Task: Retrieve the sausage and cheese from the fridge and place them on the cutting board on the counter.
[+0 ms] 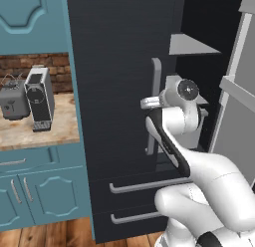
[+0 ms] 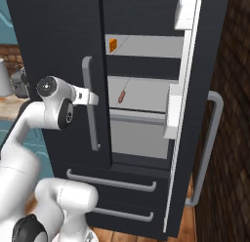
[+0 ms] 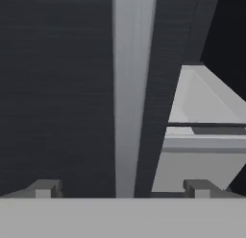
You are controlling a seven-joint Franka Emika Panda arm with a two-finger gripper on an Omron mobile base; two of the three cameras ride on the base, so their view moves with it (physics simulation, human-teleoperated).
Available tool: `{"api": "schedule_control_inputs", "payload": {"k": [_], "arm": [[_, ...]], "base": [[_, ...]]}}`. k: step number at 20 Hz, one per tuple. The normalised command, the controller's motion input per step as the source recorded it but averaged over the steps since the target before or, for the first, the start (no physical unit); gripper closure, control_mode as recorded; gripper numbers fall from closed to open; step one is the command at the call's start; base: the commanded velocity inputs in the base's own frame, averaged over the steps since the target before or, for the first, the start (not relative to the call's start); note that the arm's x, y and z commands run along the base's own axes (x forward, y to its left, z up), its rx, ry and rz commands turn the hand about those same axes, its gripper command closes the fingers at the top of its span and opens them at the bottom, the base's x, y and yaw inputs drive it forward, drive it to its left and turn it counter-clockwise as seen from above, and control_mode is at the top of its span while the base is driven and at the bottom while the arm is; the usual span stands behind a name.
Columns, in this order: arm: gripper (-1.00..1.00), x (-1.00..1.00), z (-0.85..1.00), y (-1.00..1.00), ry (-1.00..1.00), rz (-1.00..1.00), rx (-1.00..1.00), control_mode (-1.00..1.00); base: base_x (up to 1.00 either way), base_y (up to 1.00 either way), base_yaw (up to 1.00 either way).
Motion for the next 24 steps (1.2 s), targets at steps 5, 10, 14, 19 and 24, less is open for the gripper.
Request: {"api": "schedule_control_inputs", "payload": {"k": [5,10,14,19,24], "arm": [[-1.0,0.6,-0.07,0.0,0.0,0.0,0.02,-1.0],[-1.0,0.71,-0.01,0.0,0.0,0.0,0.02,-1.0],[-1.0,0.6,-0.12,0.0,0.0,0.0,0.02,-1.0],[1.0,0.61,-0.21,0.0,0.0,0.0,0.01,-1.0],[1.0,0.31,-0.13,0.0,0.0,0.0,0.01,-1.0]], "base": [[0.0,0.0,0.0],[0.0,0.0,0.0],[0.0,0.0,0.0],[0.0,0.0,0.0],[0.0,0.0,0.0]]}}
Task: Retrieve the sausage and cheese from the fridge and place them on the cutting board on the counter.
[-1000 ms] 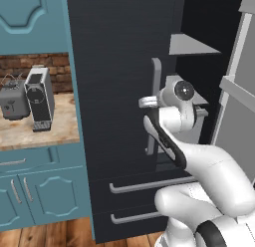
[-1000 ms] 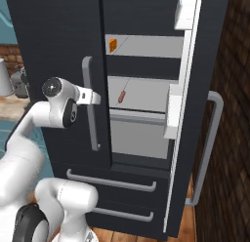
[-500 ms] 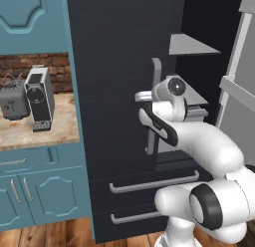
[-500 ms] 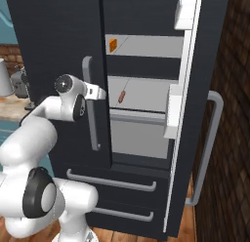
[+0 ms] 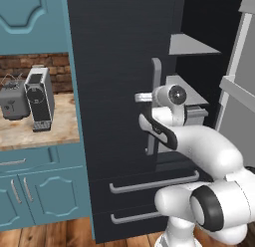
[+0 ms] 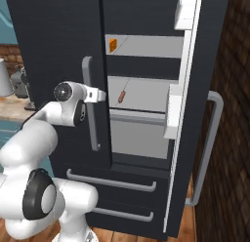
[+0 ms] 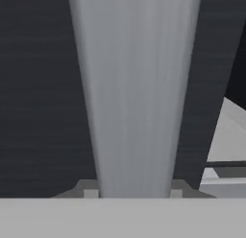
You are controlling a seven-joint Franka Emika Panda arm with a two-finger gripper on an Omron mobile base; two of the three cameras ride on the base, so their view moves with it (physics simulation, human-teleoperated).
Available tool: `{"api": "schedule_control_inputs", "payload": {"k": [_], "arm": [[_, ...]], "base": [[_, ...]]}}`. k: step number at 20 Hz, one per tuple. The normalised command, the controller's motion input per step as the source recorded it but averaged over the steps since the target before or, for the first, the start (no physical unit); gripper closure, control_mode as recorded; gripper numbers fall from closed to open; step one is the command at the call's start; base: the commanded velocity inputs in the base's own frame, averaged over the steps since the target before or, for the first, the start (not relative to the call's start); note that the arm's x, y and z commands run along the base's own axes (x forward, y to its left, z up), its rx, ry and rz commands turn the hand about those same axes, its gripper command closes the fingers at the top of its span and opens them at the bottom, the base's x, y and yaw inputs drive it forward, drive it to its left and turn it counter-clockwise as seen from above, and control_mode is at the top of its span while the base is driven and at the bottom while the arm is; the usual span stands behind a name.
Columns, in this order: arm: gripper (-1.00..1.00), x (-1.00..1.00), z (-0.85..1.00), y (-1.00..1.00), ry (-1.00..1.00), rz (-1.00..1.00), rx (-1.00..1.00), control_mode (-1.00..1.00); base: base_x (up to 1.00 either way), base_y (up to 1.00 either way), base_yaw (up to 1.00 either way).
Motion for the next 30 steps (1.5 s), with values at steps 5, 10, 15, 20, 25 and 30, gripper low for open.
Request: {"api": "schedule_control_inputs", "payload": {"k": [5,10,15,20,25,30], "arm": [[1.0,-0.76,0.02,0.0,0.0,-0.06,0.0,-1.0],[1.0,-1.0,0.01,0.07,0.0,-0.12,0.0,-1.0],[1.0,-1.0,0.0,0.38,0.0,-0.19,0.0,-1.0],[-1.0,-0.95,0.0,0.62,0.0,-0.26,-0.01,-1.0],[-1.0,-0.33,-0.01,0.4,-0.05,-0.27,-0.01,-1.0],[-1.0,-0.13,-0.02,0.28,-0.18,-0.28,0.0,-1.0]], "base": [[0.0,0.0,0.0],[0.0,0.0,0.0],[0.0,0.0,0.0],[0.0,0.0,0.0],[0.0,0.0,0.0],[0.0,0.0,0.0]]}}
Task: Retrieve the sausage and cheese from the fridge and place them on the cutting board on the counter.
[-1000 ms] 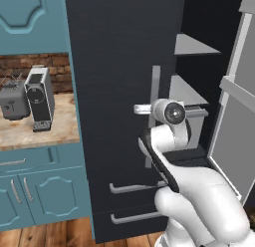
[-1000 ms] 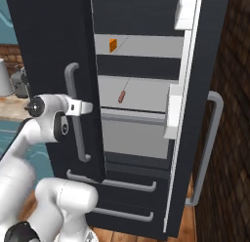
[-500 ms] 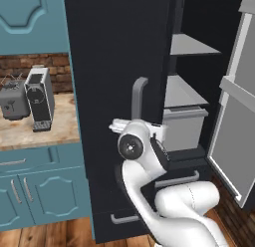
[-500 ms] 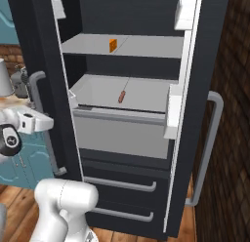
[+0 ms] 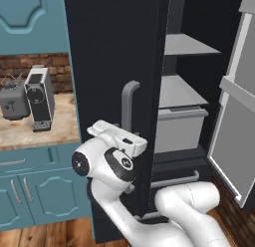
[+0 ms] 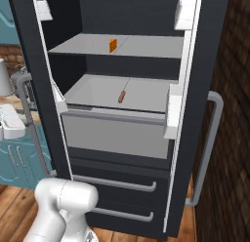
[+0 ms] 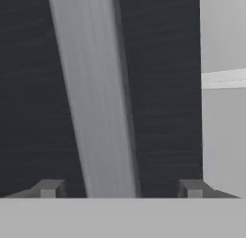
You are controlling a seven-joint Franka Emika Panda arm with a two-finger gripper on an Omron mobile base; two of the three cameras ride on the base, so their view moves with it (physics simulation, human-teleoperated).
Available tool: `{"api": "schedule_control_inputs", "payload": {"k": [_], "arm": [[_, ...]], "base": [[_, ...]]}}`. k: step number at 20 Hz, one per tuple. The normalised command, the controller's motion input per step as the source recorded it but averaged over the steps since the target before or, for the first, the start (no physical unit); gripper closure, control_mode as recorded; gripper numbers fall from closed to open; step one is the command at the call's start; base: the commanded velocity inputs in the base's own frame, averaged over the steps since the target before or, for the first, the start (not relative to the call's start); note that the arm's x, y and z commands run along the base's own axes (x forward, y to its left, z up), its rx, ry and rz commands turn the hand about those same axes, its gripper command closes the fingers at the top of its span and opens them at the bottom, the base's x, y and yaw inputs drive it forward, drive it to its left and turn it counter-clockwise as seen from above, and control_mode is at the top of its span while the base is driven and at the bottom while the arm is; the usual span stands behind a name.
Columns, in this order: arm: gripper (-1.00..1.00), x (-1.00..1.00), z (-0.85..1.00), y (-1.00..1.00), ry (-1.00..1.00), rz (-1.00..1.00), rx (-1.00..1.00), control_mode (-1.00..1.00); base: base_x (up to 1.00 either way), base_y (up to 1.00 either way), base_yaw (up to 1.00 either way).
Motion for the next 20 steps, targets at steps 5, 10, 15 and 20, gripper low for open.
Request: {"api": "schedule_control_inputs", "payload": {"k": [5,10,15,20], "arm": [[-1.0,-0.63,0.07,0.44,-0.26,-0.2,0.0,-1.0],[-1.0,-0.99,0.44,-0.05,-0.13,-0.06,0.01,-1.0],[-1.0,-0.4,0.42,-0.91,0.1,0.0,0.31,-1.0],[-1.0,0.11,0.35,-0.98,0.2,0.07,0.66,-1.0]], "base": [[0.0,0.0,0.0],[0.0,0.0,0.0],[0.0,0.0,0.0],[0.0,0.0,0.0]]}}
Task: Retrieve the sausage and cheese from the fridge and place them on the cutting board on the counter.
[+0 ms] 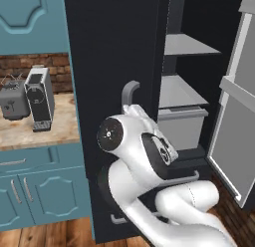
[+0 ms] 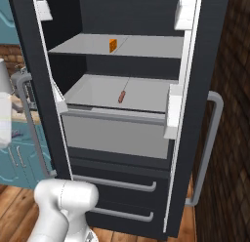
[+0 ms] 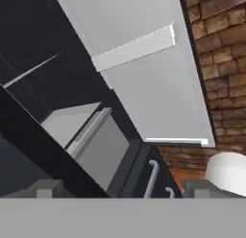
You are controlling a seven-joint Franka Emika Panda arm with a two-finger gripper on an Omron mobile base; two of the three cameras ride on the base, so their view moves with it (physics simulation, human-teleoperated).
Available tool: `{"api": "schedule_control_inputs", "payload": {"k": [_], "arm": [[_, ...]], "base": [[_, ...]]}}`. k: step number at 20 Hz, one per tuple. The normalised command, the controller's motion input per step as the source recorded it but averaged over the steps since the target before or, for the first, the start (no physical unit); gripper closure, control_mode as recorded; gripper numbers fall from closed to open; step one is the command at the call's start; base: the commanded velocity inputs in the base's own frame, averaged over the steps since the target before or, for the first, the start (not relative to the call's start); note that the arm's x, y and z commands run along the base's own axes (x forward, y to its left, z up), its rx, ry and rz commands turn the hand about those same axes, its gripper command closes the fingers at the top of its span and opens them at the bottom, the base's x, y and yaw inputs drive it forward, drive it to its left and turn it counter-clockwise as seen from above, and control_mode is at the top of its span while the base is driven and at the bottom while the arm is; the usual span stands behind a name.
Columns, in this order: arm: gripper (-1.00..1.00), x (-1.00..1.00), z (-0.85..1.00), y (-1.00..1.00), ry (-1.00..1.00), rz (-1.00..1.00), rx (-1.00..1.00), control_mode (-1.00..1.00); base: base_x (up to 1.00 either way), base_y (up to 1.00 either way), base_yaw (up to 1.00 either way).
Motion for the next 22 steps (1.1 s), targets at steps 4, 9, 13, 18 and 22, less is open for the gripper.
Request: {"api": "schedule_control_inputs", "payload": {"k": [4,9,13,18,22], "arm": [[-1.0,0.59,0.17,-0.6,0.16,0.35,0.79,-1.0],[-1.0,0.84,0.02,-0.44,0.01,0.45,0.72,-1.0],[-1.0,0.8,-0.06,-0.43,0.0,0.48,0.51,-1.0],[-1.0,0.59,-0.3,-0.04,-0.09,0.44,0.16,-1.0],[-1.0,0.85,-0.57,0.05,-0.01,0.3,0.03,-1.0]], "base": [[0.0,0.0,0.0],[0.0,0.0,0.0],[0.0,0.0,0.0],[0.0,0.0,0.0],[0.0,0.0,0.0]]}}
